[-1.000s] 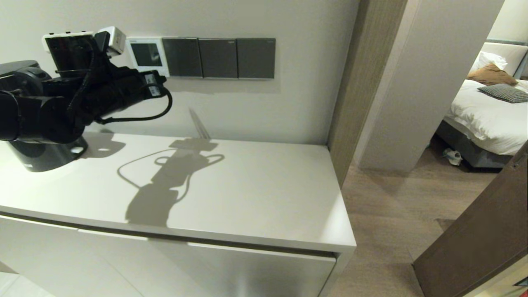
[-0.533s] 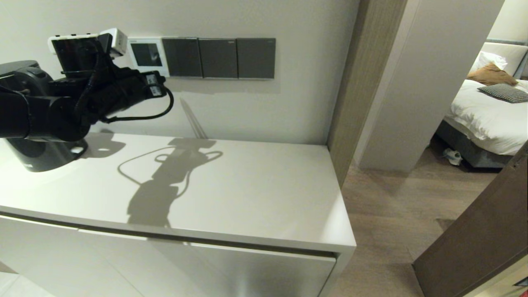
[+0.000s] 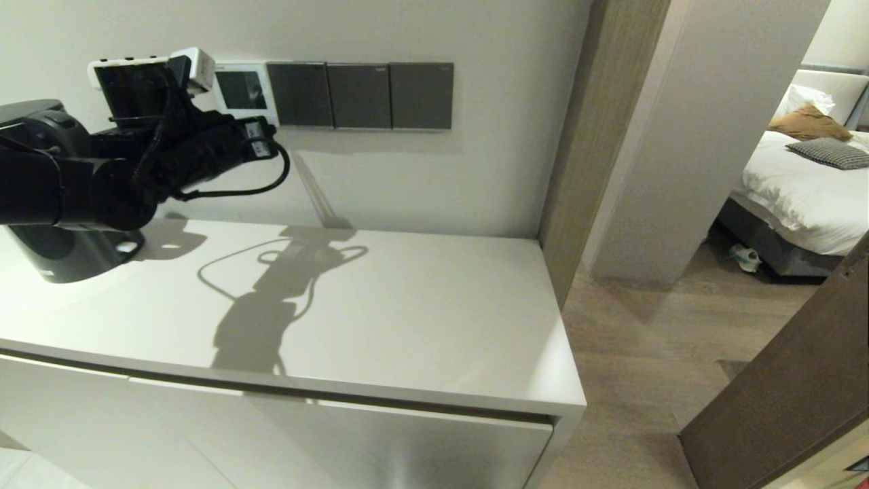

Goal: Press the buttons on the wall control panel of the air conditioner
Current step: Turn on the central air conditioner, then press the temperature increase button

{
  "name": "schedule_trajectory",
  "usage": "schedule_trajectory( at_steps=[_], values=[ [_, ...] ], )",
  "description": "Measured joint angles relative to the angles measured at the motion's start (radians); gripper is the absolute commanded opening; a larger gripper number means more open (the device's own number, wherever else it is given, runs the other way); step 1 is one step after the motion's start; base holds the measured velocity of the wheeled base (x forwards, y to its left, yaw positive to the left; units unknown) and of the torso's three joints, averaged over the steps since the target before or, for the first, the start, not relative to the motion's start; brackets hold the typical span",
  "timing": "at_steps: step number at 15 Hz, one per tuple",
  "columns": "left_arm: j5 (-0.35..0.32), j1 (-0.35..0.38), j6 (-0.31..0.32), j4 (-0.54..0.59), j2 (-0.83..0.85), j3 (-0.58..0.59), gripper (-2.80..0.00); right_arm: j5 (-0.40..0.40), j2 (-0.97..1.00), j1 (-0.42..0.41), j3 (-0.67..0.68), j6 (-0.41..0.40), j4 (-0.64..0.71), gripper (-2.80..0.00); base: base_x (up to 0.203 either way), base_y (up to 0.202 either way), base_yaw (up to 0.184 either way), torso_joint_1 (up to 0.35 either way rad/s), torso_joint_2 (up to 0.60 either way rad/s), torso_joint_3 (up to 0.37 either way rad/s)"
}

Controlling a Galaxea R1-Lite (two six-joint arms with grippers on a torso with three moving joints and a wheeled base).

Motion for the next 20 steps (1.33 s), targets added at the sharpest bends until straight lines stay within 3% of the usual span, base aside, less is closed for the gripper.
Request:
schedule_trajectory(
  at_steps=[7,14,20],
  values=[
    [0.004,0.013,-0.001,-0.003,0.005,-0.002,-2.80,0.000,0.000,0.000,0.000,0.000,0.000,-2.80,0.000,0.000,0.000,0.000,0.00,0.000],
    [0.001,0.036,-0.004,-0.028,-0.129,0.129,-2.80,0.000,0.000,0.000,0.000,0.000,0.000,-2.80,0.000,0.000,0.000,0.000,0.00,0.000],
    [0.004,0.091,-0.008,-0.026,-0.168,0.152,-2.80,0.000,0.000,0.000,0.000,0.000,0.000,-2.80,0.000,0.000,0.000,0.000,0.00,0.000]
  ],
)
